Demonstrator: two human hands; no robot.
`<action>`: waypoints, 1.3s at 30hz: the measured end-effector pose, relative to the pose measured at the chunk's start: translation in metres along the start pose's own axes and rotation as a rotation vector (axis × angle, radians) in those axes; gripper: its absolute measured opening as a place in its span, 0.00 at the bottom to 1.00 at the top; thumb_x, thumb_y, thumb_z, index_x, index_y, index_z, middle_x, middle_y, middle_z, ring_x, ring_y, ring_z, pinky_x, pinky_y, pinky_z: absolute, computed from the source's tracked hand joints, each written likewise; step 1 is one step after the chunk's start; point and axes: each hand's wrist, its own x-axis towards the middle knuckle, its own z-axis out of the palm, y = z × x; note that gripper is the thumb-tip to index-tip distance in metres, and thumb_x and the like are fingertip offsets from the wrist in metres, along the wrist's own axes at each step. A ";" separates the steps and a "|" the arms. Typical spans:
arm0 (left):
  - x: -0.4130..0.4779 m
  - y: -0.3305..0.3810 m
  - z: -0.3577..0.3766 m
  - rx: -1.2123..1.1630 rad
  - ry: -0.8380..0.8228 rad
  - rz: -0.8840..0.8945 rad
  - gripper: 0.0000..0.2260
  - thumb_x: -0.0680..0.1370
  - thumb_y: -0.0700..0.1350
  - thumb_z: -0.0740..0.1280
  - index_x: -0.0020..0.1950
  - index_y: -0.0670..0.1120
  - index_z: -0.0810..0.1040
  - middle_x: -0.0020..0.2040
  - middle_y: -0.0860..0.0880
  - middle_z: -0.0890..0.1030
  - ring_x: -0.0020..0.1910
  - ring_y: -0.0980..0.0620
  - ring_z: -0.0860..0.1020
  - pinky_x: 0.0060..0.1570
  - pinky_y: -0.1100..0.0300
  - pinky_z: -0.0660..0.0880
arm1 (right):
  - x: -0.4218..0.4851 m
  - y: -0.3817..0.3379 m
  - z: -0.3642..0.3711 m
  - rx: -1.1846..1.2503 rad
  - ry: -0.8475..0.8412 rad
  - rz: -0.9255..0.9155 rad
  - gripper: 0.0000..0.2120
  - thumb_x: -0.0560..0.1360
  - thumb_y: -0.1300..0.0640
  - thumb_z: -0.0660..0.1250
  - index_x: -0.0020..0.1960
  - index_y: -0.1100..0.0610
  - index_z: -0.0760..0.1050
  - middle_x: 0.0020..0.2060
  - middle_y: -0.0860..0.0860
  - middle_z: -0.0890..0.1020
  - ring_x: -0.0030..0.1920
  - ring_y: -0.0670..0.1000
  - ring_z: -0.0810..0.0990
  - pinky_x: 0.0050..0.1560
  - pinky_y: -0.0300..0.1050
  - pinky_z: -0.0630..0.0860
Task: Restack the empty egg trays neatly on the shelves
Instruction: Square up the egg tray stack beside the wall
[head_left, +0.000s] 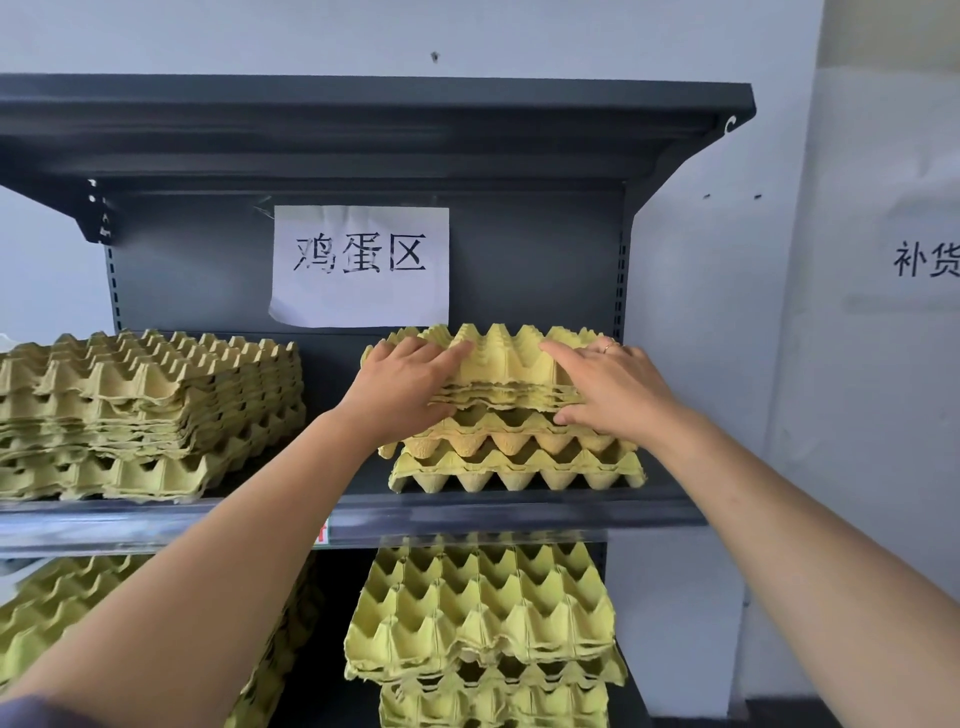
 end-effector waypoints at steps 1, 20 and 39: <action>0.000 0.001 0.001 -0.004 0.000 -0.002 0.35 0.77 0.58 0.63 0.77 0.53 0.47 0.67 0.52 0.70 0.69 0.48 0.63 0.64 0.51 0.60 | 0.000 0.000 0.000 0.006 -0.006 0.003 0.39 0.71 0.43 0.71 0.75 0.49 0.54 0.63 0.51 0.77 0.70 0.57 0.65 0.67 0.57 0.66; 0.014 -0.010 0.013 -0.122 -0.041 -0.049 0.33 0.77 0.60 0.61 0.77 0.54 0.49 0.68 0.50 0.69 0.70 0.47 0.61 0.67 0.49 0.58 | 0.017 0.001 0.014 0.068 -0.063 0.032 0.37 0.75 0.40 0.65 0.76 0.48 0.50 0.68 0.52 0.73 0.73 0.56 0.60 0.69 0.59 0.61; -0.008 -0.036 0.018 -0.415 0.319 -0.221 0.23 0.76 0.48 0.67 0.70 0.49 0.68 0.65 0.46 0.72 0.65 0.43 0.67 0.61 0.49 0.64 | 0.030 -0.053 0.002 0.012 0.065 -0.057 0.38 0.75 0.39 0.64 0.77 0.48 0.50 0.75 0.51 0.56 0.74 0.56 0.56 0.72 0.56 0.56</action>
